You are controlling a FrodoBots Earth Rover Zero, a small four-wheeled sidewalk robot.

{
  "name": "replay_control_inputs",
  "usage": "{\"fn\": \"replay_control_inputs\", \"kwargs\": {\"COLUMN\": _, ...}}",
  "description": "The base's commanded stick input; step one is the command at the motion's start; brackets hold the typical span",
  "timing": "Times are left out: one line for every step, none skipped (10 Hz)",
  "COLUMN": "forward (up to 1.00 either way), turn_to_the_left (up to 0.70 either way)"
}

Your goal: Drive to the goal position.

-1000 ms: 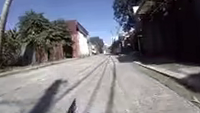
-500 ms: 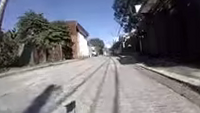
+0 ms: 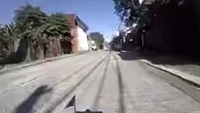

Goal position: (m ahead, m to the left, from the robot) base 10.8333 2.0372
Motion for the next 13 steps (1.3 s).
{"fn": "replay_control_inputs", "kwargs": {"forward": 0.85, "turn_to_the_left": 0.00}}
{"fn": "replay_control_inputs", "kwargs": {"forward": 0.85, "turn_to_the_left": 0.00}}
{"fn": "replay_control_inputs", "kwargs": {"forward": 0.85, "turn_to_the_left": 0.00}}
{"fn": "replay_control_inputs", "kwargs": {"forward": 0.85, "turn_to_the_left": 0.00}}
{"fn": "replay_control_inputs", "kwargs": {"forward": 0.85, "turn_to_the_left": 0.00}}
{"fn": "replay_control_inputs", "kwargs": {"forward": 0.85, "turn_to_the_left": 0.00}}
{"fn": "replay_control_inputs", "kwargs": {"forward": 0.85, "turn_to_the_left": 0.00}}
{"fn": "replay_control_inputs", "kwargs": {"forward": 0.85, "turn_to_the_left": 0.00}}
{"fn": "replay_control_inputs", "kwargs": {"forward": 0.85, "turn_to_the_left": 0.00}}
{"fn": "replay_control_inputs", "kwargs": {"forward": 0.85, "turn_to_the_left": 0.00}}
{"fn": "replay_control_inputs", "kwargs": {"forward": 0.85, "turn_to_the_left": 0.00}}
{"fn": "replay_control_inputs", "kwargs": {"forward": 0.85, "turn_to_the_left": 0.00}}
{"fn": "replay_control_inputs", "kwargs": {"forward": 0.85, "turn_to_the_left": 0.00}}
